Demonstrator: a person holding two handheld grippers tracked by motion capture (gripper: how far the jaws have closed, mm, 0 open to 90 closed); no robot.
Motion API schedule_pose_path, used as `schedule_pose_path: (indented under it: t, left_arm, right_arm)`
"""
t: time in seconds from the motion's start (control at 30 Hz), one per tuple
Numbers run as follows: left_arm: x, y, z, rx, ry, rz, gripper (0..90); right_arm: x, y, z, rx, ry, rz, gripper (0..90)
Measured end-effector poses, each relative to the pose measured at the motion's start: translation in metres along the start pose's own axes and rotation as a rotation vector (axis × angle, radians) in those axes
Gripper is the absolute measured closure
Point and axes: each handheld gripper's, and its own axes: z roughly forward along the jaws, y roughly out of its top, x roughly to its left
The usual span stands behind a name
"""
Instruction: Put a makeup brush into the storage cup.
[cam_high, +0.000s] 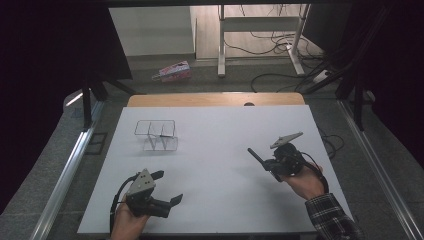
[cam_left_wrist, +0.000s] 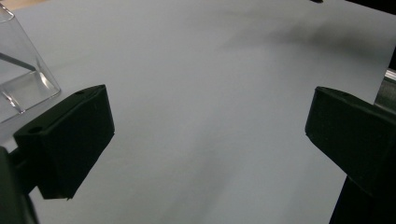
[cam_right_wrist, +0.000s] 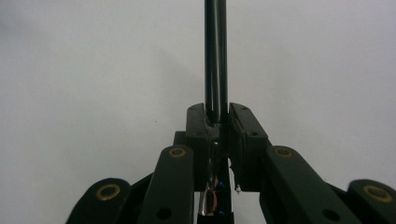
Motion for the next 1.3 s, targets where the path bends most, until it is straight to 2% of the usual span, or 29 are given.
schedule_pose_path:
  t: [0.3, 0.63, 0.8, 0.93, 1.3]
  left_arm:
    - [0.000, 0.001, -0.002, 0.004, 0.016, -0.022, 1.7]
    - [-0.005, 0.001, 0.002, 0.059, 0.044, 0.021, 0.5]
    - [-0.006, 0.003, 0.002, 0.070, 0.041, 0.013, 0.3]
    - [-0.007, 0.004, 0.003, 0.063, 0.011, -0.015, 0.2]
    - [-0.012, 0.007, 0.005, 0.080, 0.003, 0.004, 0.1]
  right_arm:
    - [0.009, -0.004, -0.002, -0.006, 0.003, -0.035, 78.4]
    - [0.019, -0.008, -0.003, 0.003, 0.024, -0.055, 78.3]
    - [0.023, -0.010, -0.005, 0.002, 0.036, -0.067, 78.3]
    - [0.027, -0.012, -0.007, 0.003, 0.045, -0.076, 78.3]
    - [0.039, -0.015, -0.009, 0.005, 0.065, -0.103, 78.3]
